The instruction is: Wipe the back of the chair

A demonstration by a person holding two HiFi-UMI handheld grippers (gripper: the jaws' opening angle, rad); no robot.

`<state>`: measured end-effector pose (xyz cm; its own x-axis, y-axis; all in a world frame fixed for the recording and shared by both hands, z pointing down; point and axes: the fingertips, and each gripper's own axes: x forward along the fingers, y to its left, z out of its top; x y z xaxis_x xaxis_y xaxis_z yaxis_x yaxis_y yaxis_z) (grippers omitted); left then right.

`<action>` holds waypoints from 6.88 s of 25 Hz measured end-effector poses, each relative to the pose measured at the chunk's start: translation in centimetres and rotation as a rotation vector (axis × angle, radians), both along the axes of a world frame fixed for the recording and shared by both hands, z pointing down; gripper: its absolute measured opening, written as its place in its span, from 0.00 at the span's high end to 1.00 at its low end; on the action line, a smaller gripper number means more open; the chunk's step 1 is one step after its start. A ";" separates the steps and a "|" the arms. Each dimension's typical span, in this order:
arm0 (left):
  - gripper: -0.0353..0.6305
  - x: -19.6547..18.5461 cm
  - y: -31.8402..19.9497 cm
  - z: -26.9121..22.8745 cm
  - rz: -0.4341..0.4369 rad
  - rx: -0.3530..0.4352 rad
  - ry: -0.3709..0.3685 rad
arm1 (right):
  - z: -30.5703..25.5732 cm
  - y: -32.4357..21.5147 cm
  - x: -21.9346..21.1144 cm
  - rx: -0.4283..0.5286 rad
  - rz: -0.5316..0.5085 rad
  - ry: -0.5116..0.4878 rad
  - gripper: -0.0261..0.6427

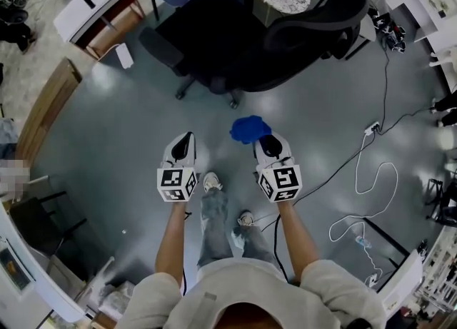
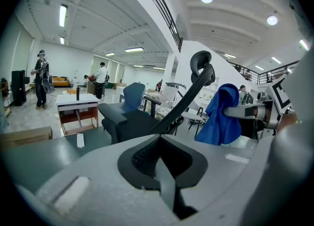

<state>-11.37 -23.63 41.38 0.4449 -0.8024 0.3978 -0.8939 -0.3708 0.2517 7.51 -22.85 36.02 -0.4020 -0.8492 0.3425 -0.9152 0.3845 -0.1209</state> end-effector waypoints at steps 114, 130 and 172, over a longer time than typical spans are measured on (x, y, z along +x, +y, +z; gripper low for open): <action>0.94 -1.5 -4.7 30.2 -0.019 0.351 -0.061 | 34.9 -21.1 -6.7 -0.037 -0.076 -0.012 0.86; 0.94 0.6 -2.5 28.3 0.002 0.376 -0.068 | 26.6 -16.5 -4.0 0.120 -0.102 -0.045 0.86; 0.94 0.9 -5.9 30.7 -0.004 0.335 -0.052 | 31.7 -21.4 -4.1 0.032 -0.050 0.096 0.86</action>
